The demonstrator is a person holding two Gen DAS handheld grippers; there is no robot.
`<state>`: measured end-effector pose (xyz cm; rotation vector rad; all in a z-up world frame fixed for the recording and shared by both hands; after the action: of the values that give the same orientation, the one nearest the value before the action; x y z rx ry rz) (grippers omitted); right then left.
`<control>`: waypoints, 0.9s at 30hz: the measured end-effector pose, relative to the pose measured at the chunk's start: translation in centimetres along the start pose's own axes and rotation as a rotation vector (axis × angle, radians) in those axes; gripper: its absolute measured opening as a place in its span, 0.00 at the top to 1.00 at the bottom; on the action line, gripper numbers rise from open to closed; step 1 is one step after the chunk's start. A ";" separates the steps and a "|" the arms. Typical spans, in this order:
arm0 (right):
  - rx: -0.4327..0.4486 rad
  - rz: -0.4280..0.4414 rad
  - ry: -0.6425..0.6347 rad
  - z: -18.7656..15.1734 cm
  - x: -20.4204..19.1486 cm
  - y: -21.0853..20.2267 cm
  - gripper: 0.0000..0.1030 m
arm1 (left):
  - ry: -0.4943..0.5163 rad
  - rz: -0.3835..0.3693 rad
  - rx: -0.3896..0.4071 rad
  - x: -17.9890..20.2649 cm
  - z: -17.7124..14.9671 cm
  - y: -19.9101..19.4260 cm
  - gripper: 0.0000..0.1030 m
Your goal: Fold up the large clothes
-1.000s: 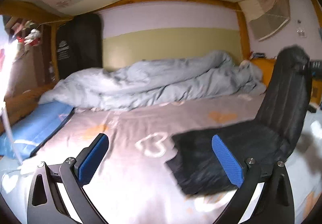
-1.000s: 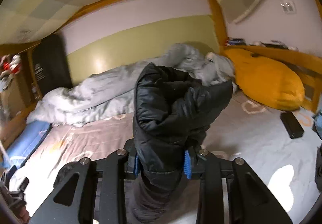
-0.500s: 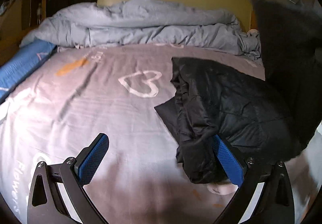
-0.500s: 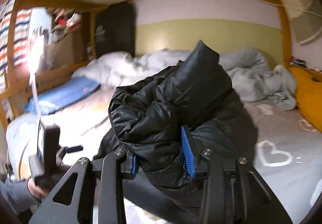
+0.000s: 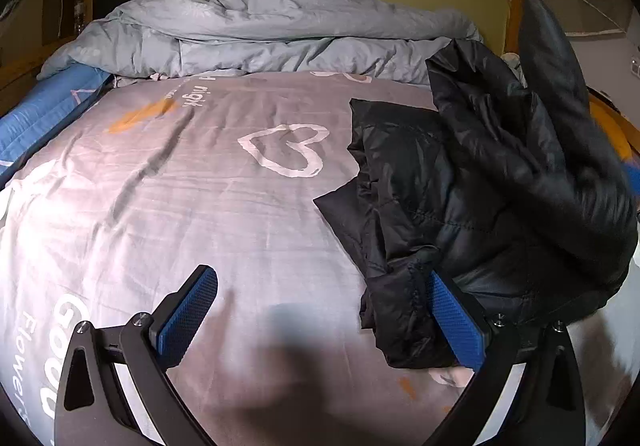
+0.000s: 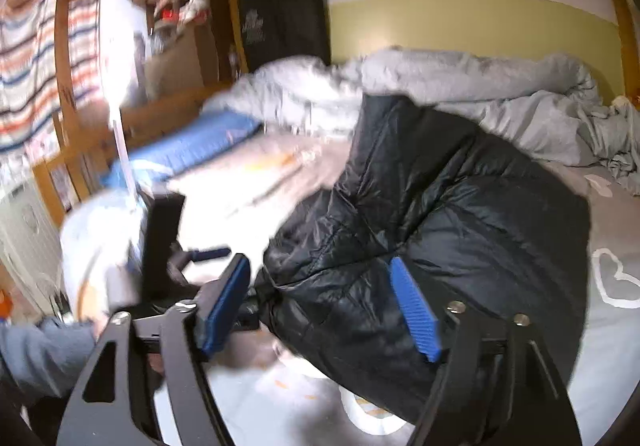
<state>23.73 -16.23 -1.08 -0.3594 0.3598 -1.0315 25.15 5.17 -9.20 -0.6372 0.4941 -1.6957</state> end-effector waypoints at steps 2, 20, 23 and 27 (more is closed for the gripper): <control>0.070 -0.038 0.035 1.2 1.3 -2.1 0.18 | 0.012 0.014 0.001 0.2 -0.1 0.0 0.00; -0.160 -0.091 0.551 -1.3 19.6 1.3 0.21 | -0.011 -0.003 -0.021 0.0 -0.2 0.3 0.00; -0.159 -0.070 0.474 -0.8 17.9 1.4 0.21 | -0.023 -0.004 -0.023 -0.3 -0.2 0.5 0.00; -0.166 -0.035 0.392 -0.2 15.5 1.9 0.21 | -0.030 -0.012 -0.022 -0.4 -0.2 0.6 0.00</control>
<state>32.32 -28.93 -3.99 -0.3118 0.7970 -1.1090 25.55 5.41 -9.76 -0.6820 0.4896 -1.6921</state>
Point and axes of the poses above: each gripper's, at about its wrist camera, not at the fingertips, and y roughly the way its jaws point, x to its right, z to its top, the point moved 4 cm from there along y, roughly the way its jaws point, and after that the axes turned 4 degrees about -z, right-handed, at the moved point
